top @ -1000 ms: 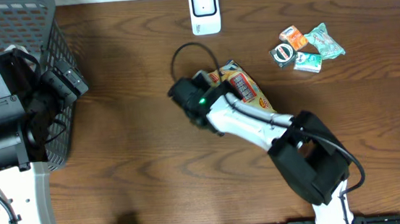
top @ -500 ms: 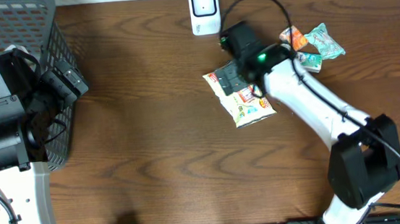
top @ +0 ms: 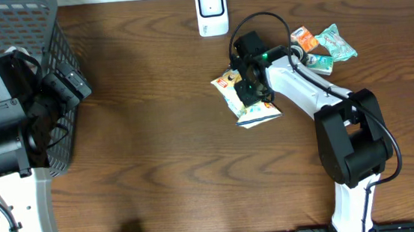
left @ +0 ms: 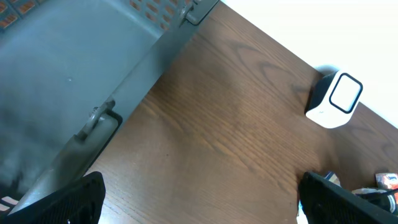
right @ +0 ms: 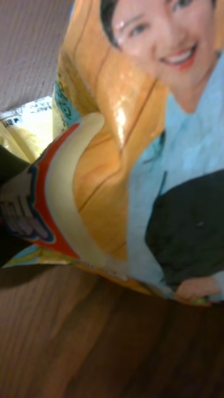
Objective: Scan the item barcode
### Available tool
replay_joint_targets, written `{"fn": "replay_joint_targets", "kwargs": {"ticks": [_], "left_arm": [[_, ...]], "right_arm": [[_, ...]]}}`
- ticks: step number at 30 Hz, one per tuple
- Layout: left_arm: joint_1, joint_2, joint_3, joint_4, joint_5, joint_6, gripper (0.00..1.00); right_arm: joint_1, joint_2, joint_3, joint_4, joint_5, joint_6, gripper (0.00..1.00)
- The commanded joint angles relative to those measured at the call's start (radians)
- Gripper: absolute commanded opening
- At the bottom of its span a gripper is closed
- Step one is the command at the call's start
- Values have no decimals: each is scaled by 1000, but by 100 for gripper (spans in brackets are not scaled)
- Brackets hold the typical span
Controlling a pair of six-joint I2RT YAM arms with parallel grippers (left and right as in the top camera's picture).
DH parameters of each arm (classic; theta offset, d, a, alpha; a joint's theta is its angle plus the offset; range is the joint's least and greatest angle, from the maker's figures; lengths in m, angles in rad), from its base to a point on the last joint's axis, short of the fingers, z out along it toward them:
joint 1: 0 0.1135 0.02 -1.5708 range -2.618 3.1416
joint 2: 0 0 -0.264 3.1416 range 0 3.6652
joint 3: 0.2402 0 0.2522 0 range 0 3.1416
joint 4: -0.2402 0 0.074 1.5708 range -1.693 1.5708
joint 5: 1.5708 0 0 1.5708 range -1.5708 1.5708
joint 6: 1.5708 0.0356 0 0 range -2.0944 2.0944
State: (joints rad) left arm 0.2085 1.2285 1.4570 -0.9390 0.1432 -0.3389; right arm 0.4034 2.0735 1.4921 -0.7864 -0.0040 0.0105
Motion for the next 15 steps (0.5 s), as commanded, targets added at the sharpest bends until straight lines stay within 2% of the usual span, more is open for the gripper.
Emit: {"fn": "replay_joint_targets", "kwargs": {"ticks": [1,5,7,15], "left_arm": [[5,0,1,-3,-10,13,98],[5,0,1,-3,-10,13,98],[5,0,1,-3,-10,13,98],[5,0,1,-3,-10,13,98]], "right_arm": [[6,-21,47,11,47,98,1],[10,-69,121,93,47,136,1],[11,-78,148,221,46,177,1],[9,-24,148,729,47,175,1]]}}
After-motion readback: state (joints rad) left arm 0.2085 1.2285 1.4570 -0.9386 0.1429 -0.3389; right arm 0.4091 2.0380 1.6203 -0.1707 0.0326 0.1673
